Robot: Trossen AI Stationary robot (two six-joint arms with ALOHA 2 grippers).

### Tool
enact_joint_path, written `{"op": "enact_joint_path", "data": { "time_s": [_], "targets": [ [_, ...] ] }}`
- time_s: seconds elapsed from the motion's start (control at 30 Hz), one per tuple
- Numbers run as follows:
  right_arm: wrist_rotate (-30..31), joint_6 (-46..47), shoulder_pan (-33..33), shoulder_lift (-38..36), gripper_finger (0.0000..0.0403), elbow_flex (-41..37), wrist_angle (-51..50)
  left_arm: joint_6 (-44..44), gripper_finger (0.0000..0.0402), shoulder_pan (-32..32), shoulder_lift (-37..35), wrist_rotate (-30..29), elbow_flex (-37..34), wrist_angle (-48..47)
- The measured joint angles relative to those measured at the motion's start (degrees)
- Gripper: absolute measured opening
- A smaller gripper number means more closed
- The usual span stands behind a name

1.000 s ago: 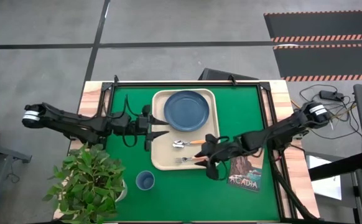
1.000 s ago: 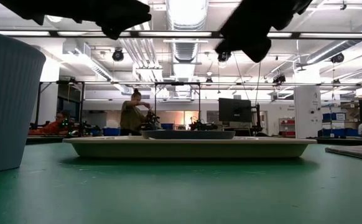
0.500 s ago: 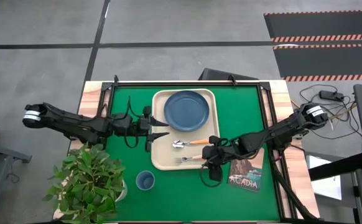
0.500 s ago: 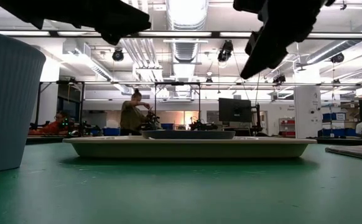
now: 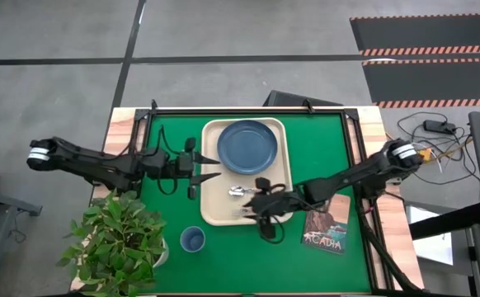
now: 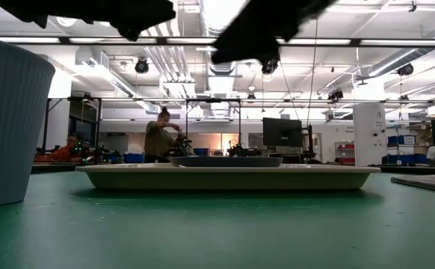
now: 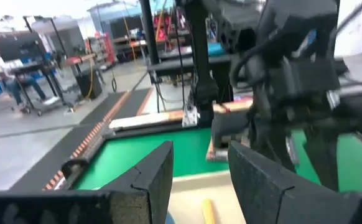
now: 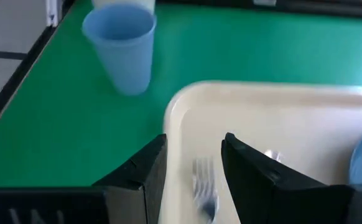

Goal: Pick and place plate/cup/fork/spoon on tray
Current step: Put the blue cup on the white tray to the top left of the orange spoon

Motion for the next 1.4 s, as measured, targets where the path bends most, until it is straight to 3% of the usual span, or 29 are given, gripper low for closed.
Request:
{"op": "enact_joint_path", "data": {
  "time_s": [0.1,0.27,0.47,0.7,1.07,1.4],
  "targets": [
    [-1.5,-2.5,-1.5,4.7,0.0141,6.5,-0.1,0.0,0.0136,0.0,-1.9,0.0,0.0,-0.2],
    [-8.9,-4.9,-3.0,13.2,0.0141,17.9,-0.1,-0.4,0.0136,0.0,-4.3,0.2,-0.2,-4.4],
    [-9.3,-6.2,-3.0,21.1,0.0141,27.2,-0.2,-0.4,0.0136,-0.1,-4.6,0.4,-0.2,-6.9],
    [-9.3,2.9,-3.3,29.4,0.0144,34.8,-0.6,-0.5,0.0136,-0.1,-4.1,0.5,-0.3,-8.0],
    [-9.2,11.4,-3.3,33.3,0.0209,39.7,-3.8,-0.5,0.0136,-0.1,-4.4,0.5,-0.3,-8.0],
    [-8.7,14.8,-3.1,33.3,0.0215,39.7,-4.0,0.0,0.0136,-0.1,-4.4,0.5,-0.3,-7.9]
  ]
}}
